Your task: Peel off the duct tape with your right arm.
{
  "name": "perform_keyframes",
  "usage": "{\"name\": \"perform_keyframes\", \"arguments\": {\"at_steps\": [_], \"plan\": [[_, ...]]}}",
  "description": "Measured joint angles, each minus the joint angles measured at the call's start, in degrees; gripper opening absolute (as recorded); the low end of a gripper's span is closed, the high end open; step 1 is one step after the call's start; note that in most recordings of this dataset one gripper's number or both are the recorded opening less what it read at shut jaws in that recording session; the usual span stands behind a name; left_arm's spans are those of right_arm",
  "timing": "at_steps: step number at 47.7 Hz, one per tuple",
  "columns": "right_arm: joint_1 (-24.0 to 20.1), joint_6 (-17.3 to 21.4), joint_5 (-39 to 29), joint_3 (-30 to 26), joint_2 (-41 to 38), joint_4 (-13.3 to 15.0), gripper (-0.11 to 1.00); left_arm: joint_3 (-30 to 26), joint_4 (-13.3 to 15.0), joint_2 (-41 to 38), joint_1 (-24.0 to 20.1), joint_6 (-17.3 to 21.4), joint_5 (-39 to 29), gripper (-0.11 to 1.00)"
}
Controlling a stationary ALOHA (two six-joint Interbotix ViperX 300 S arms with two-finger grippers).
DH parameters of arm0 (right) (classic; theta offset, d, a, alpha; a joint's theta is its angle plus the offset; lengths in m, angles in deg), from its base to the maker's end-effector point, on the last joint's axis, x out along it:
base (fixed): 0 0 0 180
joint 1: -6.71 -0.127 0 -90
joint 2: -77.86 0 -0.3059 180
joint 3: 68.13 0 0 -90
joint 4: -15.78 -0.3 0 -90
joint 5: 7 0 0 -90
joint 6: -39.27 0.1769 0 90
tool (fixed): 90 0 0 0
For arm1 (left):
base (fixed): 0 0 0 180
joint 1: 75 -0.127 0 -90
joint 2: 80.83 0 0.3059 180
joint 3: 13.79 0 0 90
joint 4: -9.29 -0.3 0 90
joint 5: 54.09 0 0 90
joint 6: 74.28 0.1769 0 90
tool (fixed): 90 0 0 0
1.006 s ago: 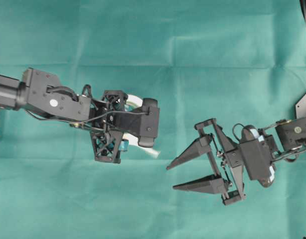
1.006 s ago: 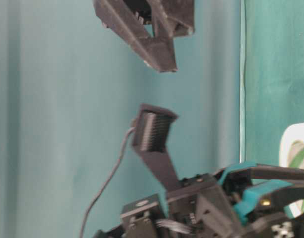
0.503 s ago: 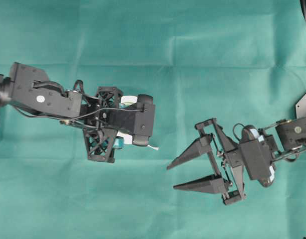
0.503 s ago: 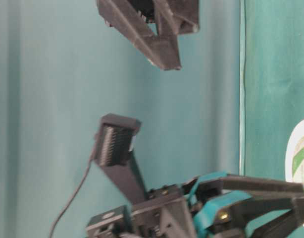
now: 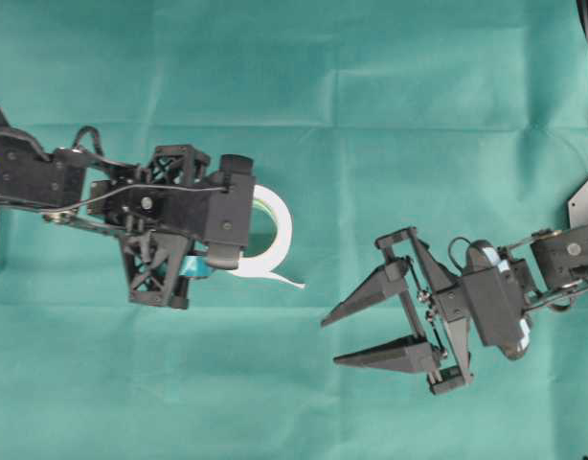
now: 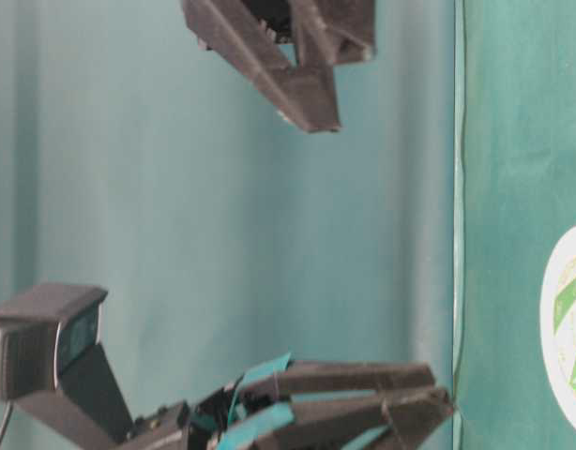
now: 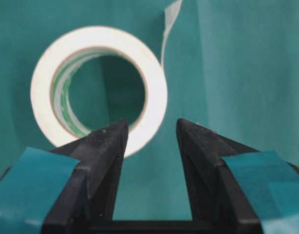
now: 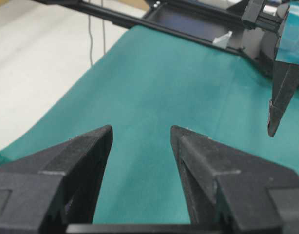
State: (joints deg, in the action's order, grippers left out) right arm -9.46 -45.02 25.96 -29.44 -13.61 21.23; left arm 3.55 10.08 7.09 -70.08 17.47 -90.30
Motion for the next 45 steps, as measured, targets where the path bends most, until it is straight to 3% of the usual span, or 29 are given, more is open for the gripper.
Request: {"name": "perform_keyframes", "arguments": {"at_steps": [20, 45], "plan": [[1.9, 0.0, -0.1, 1.1, 3.1, 0.1, 0.18, 3.8, 0.0, 6.5, 0.2, 0.0, 1.8, 0.4], [7.7, 0.0, 1.5, 6.6, 9.4, -2.9, 0.18, 12.7, 0.0, 14.9, 0.3, 0.0, 15.4, 0.4]]}}
